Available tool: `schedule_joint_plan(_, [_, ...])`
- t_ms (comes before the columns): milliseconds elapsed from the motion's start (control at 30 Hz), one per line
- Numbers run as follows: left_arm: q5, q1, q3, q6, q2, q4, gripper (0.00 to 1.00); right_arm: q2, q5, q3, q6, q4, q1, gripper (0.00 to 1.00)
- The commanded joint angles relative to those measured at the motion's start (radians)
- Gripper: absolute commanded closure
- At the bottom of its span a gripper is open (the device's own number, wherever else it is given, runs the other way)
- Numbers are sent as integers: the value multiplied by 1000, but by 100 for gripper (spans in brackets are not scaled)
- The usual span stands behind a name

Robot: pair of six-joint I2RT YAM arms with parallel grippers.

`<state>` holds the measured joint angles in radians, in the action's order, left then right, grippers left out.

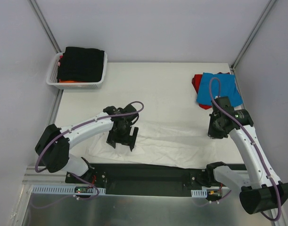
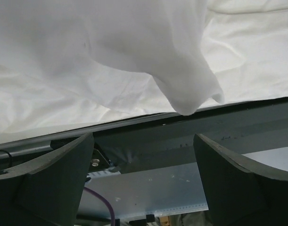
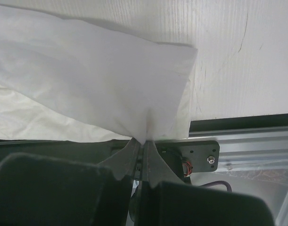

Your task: Fold and stack the t-shirts

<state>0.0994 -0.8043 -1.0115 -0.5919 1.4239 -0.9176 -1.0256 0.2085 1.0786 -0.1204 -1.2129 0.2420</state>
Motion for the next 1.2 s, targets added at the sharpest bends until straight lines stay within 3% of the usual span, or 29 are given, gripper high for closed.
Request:
schedule_joint_plan(0, [20,-3,14,0,59,-41,12,58,-9,-23,-24,-76,3,99])
schedule_joint_plan(400, [-81,-3,70,-121,127,-55,12,52,3,-19,-1,-71,3,99])
schedule_joint_plan(500, [-84,-3,28,-126,151,-18,21,42,-4,-17,4,-63,3,99])
schedule_joint_plan(533, [-84,-3,16,-128,165,-9,31,39,-6,-16,4,-62,3,99])
schedule_joint_plan(633, [-78,-3,-9,-134,187,34,49,33,-4,-8,7,-56,3,99])
schedule_joint_plan(667, [-76,-3,-12,-134,188,45,50,33,-3,-8,7,-59,3,99])
schedule_joint_plan(967, [-95,-6,114,-137,98,275,41,25,-9,-16,13,-48,3,99])
schedule_joint_plan(1167, [-164,-7,269,-252,-65,327,36,21,-3,-3,28,-57,3,99])
